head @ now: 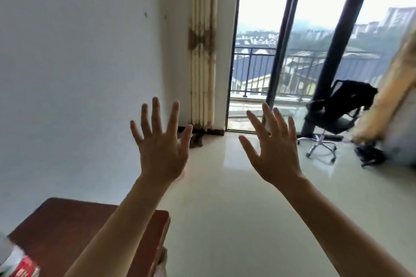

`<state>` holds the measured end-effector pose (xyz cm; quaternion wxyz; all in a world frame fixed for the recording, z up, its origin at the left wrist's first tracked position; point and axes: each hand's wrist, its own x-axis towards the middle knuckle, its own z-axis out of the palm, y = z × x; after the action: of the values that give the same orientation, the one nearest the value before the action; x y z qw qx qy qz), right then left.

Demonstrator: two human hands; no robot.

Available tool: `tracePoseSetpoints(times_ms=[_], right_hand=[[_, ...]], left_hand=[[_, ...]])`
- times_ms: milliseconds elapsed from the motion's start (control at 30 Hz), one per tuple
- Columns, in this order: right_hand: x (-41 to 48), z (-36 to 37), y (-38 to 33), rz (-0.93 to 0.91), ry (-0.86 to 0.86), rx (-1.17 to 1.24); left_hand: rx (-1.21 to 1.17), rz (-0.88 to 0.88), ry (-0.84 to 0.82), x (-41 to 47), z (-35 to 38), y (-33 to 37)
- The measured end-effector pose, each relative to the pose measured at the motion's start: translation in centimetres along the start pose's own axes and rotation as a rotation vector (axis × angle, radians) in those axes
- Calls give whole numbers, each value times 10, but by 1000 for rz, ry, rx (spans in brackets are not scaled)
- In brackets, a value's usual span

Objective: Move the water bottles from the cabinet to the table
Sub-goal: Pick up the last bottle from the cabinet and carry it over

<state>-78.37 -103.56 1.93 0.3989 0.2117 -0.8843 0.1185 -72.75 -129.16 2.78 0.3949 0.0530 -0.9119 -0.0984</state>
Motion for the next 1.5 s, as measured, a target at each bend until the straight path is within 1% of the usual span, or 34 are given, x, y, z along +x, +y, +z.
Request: tracePoseSetpoints(times_ms=[67,100,167,200,267,300,333,367,400,433,467,500,533,567,600,633,667,700,767,833,867,933,1000,1033,1067,1100,1133,1167,1233,1300,1400,1500], right_hand=[[-26,-51,60,94,58,-95],[-36,-67,81,100,76,-100],[-82,-122,143,175,115,-187],[-111,-156,180,222,139,-251],[-158,-207,234,263,151,-332],[-186,-236,262,291,143,-390],[-211,-267,285,377,149,-450],[-241,-300,312,408,123,-482],[-256,-324,324,396,172,-512],[-257,-323,331,418,164,-511],[-329,-407,367,606,148,-623],[-337,-416,377,648,160,-646],[-352,-435,389,624,201,-678],[-383,-470,406,692,181,-751],[-404,-497,420,758,181,-798],[-416,-509,431,764,180,-835],[-438,-530,443,789,163,-884],[-456,-546,456,831,163,-917],[-490,-571,482,906,142,-968],[-523,-592,514,940,127,-1033],[-531,-599,525,968,118,-1042],[-556,-622,562,1005,85,-1114],[-577,-651,595,1056,60,-1190],[-589,-668,610,1099,80,-1224],[-600,-674,617,1106,82,-1261],[-621,-699,630,1137,69,-1335],[-635,-714,635,1173,82,-1360],[-649,-731,636,1179,105,-1400],[-686,-764,634,1259,99,-1493],[-726,-798,626,1354,91,-1554],[-782,-842,611,1456,130,-1643],[-841,-890,607,1551,141,-1712]], left_hand=[[-69,121,12,2,10,79],[-92,157,29,-1,15,103],[-211,255,22,-16,28,187],[-260,293,-11,-30,33,239],[-344,348,-51,-55,46,314],[-392,403,-65,-67,50,360],[-411,452,-107,-83,50,407],[-479,493,-92,-100,56,455],[-505,507,-161,-106,56,482],[-509,500,-144,-107,56,483],[-598,668,-214,-151,42,597],[-607,679,-237,-156,45,611],[-621,713,-227,-164,41,634],[-678,774,-270,-185,34,685],[-694,822,-260,-203,30,727],[-729,849,-266,-209,24,749],[-764,888,-252,-227,27,790],[-791,930,-288,-242,27,823],[-828,1015,-285,-267,27,882],[-886,1099,-270,-293,37,943],[-895,1127,-235,-300,42,963],[-955,1175,-230,-320,51,1026],[-1003,1219,-272,-341,55,1088],[-1025,1249,-302,-352,50,1127],[-1055,1265,-304,-360,50,1146],[-1086,1329,-331,-380,37,1192],[-1118,1357,-326,-395,32,1218],[-1145,1394,-319,-411,21,1242],[-1191,1482,-358,-452,-3,1288],[-1233,1577,-389,-501,-28,1329],[-1256,1690,-422,-569,-63,1373],[-1292,1763,-400,-642,-104,1421]])
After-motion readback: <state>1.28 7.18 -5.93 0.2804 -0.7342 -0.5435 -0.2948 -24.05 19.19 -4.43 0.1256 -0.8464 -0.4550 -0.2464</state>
